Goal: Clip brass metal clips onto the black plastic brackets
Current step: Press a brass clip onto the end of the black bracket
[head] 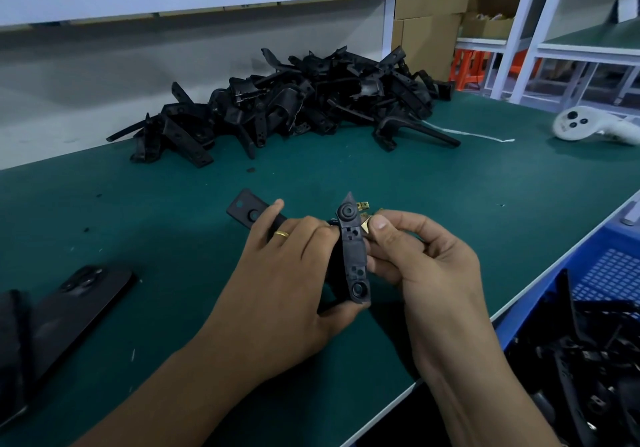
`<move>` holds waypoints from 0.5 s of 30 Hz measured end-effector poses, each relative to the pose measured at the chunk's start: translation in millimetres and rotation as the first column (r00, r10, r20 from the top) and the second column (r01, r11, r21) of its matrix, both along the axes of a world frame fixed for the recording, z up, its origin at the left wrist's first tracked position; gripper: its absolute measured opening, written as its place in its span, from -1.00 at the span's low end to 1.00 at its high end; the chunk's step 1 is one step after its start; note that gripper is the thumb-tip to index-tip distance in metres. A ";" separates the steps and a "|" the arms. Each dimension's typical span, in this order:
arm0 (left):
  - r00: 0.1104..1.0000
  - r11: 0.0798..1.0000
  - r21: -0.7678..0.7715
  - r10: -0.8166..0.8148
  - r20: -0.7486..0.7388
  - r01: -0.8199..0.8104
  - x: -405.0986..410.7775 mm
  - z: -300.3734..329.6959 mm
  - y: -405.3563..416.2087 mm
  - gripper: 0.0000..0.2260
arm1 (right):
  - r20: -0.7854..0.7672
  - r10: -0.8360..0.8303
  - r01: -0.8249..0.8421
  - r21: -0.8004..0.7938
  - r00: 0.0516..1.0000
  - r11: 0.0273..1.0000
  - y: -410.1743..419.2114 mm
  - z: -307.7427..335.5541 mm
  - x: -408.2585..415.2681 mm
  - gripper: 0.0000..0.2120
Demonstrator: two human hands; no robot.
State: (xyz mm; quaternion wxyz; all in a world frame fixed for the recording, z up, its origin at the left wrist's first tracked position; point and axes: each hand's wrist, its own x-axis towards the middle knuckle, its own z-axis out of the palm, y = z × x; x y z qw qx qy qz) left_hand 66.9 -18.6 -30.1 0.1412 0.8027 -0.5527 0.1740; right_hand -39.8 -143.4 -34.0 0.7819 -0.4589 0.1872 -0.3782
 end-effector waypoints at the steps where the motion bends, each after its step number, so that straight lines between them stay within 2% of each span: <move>1: 1.000 1.000 0.000 0.001 0.000 -0.001 0.0 0.0 0.1 -0.43 | 0.000 -0.002 0.002 -0.002 1.000 1.000 0.3 0.3 -0.1 -0.97; 15: 0.999 0.999 -0.004 0.043 -0.028 -0.043 -0.9 -0.5 0.6 -0.43 | -0.046 -0.001 -0.003 -0.077 0.999 0.997 4.0 0.5 0.7 -0.92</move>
